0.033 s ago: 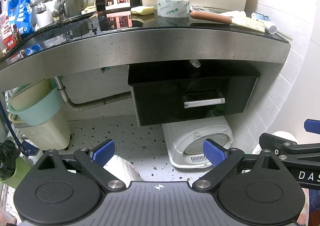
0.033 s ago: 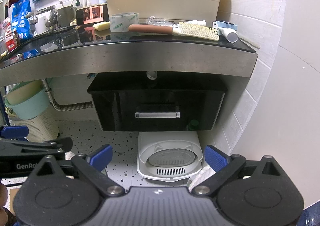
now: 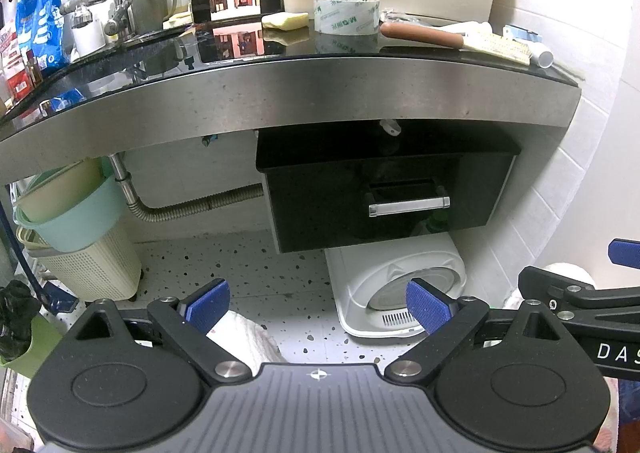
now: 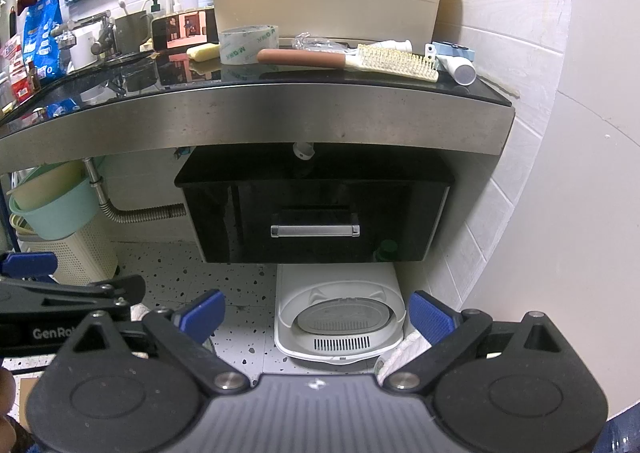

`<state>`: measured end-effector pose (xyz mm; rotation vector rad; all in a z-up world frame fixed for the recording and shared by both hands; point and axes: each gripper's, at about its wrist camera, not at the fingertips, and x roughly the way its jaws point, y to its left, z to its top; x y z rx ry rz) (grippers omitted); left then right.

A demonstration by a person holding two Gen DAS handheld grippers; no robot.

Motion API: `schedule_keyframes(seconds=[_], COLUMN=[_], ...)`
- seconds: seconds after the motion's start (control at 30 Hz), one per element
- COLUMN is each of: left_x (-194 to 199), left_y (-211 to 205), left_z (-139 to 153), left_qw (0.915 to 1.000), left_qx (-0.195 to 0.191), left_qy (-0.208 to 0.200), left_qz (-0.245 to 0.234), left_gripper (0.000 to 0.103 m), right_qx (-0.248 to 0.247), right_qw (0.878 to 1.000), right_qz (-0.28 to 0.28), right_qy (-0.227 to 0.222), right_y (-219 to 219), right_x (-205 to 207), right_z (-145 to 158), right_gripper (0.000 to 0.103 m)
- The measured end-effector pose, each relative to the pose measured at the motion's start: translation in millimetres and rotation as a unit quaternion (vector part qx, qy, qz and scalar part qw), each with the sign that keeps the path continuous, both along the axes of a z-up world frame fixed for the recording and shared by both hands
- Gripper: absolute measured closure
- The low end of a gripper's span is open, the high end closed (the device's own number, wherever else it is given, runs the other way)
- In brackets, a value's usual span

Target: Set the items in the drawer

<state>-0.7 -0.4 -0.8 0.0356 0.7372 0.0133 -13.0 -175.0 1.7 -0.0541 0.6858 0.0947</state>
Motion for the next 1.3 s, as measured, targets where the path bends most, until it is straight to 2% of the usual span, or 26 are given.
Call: schedule_keyframes(seconds=[0.67,1.3], left_x=[-10.2,1.3], left_y=[-0.5,1.4], left_z=[-4.4,-0.2], left_qw=[1.0,1.0], left_qx=[-0.003,-0.002], left_qy=[-0.007,0.001], left_qz=[0.0,0.0], left_gripper=[0.008,0.008], right_qx=[-0.002,-0.001], right_qw=[1.0,1.0], right_qz=[0.004,0.005], right_qy=[0.0,0.0], right_y=[1.4,0.3], right_x=[2.4,2.4], right_z=[-0.3,0.0], right_gripper=[0.004,0.004])
